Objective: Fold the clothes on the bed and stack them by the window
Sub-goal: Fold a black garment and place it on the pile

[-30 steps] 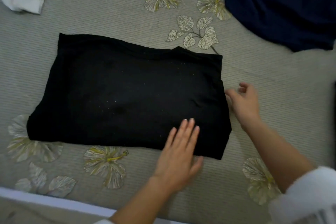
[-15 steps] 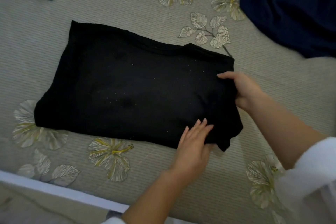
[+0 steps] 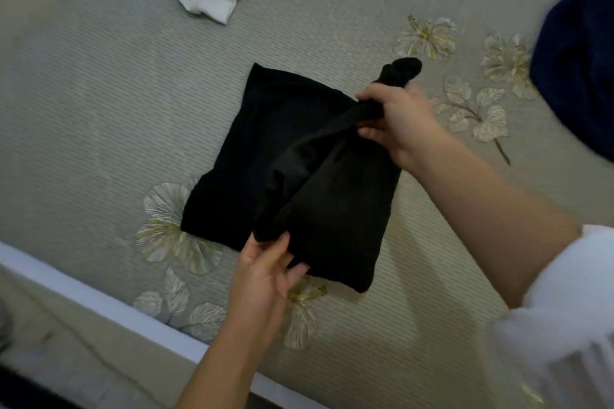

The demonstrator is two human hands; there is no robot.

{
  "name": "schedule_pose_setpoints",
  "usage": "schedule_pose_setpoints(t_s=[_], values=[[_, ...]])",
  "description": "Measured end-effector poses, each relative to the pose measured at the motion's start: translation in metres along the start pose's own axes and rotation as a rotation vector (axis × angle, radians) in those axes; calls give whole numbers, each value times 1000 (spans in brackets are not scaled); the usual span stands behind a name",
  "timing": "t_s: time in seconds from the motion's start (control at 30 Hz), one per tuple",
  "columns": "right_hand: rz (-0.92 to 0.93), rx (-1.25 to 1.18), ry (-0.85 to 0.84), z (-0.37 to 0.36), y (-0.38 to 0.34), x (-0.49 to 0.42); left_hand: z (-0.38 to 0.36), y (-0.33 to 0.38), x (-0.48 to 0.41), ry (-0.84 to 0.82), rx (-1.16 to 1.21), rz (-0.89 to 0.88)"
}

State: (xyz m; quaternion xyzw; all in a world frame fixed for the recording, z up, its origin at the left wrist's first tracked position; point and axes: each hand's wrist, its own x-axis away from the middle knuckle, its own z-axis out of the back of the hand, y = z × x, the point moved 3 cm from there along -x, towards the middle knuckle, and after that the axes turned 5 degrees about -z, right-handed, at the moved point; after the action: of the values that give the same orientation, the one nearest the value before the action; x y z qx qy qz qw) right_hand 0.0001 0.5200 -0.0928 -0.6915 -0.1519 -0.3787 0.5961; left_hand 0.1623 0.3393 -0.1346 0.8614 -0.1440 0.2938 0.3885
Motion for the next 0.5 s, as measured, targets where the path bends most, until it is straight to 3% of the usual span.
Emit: schedule_pose_setpoints(t_s=[0.17,0.3,0.43,0.5], values=[[69,174,-89,-76,11,-17,42,27,-14,165,11,-34],[89,348,-229,-107,28,-25,69,38,-21,306,-150,-73],[367,635,-202,-97,46,-16,80,42,-19,511,-389,-133],[516,815,-112,-82,59,-6,74,49,-11,589,-665,-360]])
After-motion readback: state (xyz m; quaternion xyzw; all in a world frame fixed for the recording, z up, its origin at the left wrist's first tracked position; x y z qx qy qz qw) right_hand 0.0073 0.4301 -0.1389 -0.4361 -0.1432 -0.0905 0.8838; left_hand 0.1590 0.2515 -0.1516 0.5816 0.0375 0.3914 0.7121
